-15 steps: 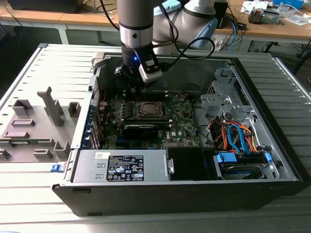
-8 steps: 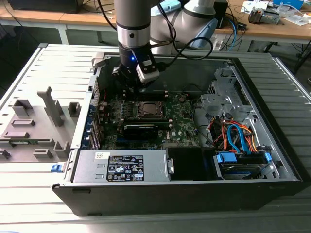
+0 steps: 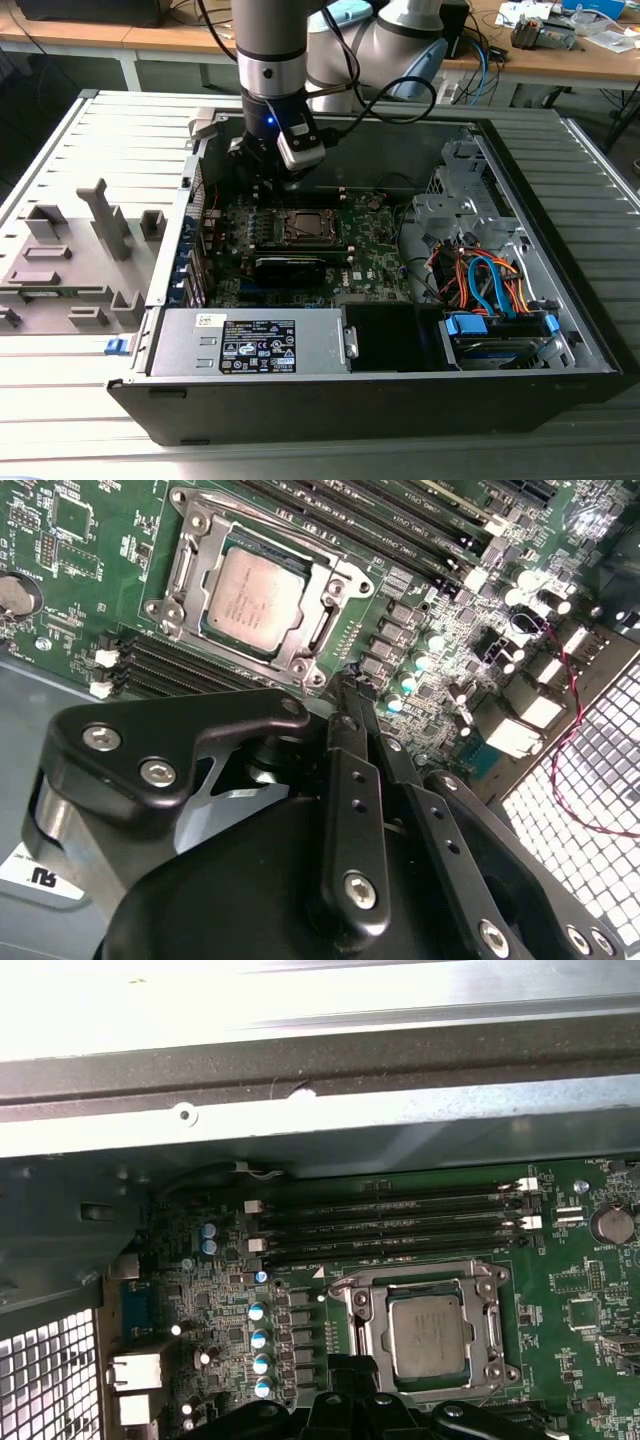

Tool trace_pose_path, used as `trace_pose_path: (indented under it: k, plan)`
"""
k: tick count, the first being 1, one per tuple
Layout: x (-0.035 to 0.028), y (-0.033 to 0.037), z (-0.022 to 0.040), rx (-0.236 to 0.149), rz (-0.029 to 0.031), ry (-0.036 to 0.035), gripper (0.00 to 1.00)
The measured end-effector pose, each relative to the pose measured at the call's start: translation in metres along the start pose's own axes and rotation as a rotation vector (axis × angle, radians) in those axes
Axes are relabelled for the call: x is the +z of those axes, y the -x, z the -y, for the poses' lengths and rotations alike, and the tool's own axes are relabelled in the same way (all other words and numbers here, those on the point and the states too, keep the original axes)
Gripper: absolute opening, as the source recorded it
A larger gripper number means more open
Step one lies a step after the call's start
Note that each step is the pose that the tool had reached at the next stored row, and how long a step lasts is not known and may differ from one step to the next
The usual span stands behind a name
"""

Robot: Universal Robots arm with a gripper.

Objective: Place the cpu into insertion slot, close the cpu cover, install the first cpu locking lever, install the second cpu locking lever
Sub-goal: 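Install the first cpu locking lever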

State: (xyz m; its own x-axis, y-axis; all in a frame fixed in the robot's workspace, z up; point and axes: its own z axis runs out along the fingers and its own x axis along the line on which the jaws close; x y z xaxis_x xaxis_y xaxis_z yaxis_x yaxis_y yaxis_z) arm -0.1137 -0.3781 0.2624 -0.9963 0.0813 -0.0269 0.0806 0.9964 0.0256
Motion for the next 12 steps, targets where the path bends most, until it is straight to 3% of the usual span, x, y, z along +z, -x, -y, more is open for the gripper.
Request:
trace_pose_path:
  k: [12]
  plan:
    - [-0.0001,-0.0044,0.0003,0.0,0.0,0.0,0.11]
